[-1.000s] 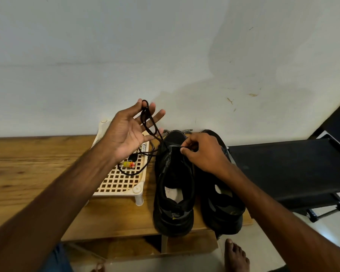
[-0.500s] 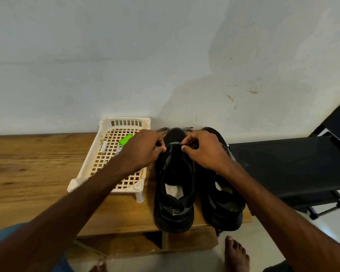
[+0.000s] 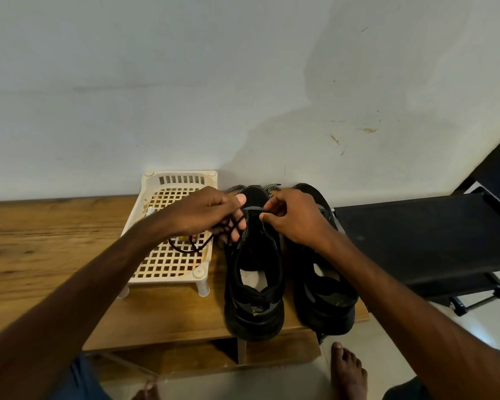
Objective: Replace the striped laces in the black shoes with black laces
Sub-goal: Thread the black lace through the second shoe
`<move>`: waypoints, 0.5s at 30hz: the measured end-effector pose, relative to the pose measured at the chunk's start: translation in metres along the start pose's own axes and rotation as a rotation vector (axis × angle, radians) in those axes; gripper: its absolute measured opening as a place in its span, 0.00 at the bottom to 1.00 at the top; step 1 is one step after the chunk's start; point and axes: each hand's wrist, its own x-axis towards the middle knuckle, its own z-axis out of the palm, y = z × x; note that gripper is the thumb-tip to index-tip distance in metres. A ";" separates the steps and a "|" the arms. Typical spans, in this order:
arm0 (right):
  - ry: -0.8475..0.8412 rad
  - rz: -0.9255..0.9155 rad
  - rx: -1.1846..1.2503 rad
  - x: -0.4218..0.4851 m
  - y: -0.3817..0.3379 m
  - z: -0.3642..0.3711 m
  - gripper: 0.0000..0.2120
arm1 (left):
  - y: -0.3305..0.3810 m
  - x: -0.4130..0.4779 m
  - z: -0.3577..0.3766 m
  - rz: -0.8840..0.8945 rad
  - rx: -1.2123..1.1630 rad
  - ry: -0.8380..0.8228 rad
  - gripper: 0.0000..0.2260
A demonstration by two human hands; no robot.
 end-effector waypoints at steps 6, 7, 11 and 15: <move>-0.001 0.002 -0.005 0.001 0.000 0.002 0.09 | -0.006 0.002 -0.004 0.100 0.462 0.345 0.17; 0.000 0.000 -0.005 0.001 -0.001 0.002 0.09 | -0.007 0.002 -0.003 0.115 0.605 0.371 0.12; 0.000 0.011 -0.006 0.001 -0.003 0.001 0.09 | -0.010 0.008 0.008 0.059 0.832 0.272 0.09; -0.004 0.015 -0.002 -0.001 -0.003 0.001 0.09 | -0.009 0.014 0.011 0.023 1.053 0.318 0.05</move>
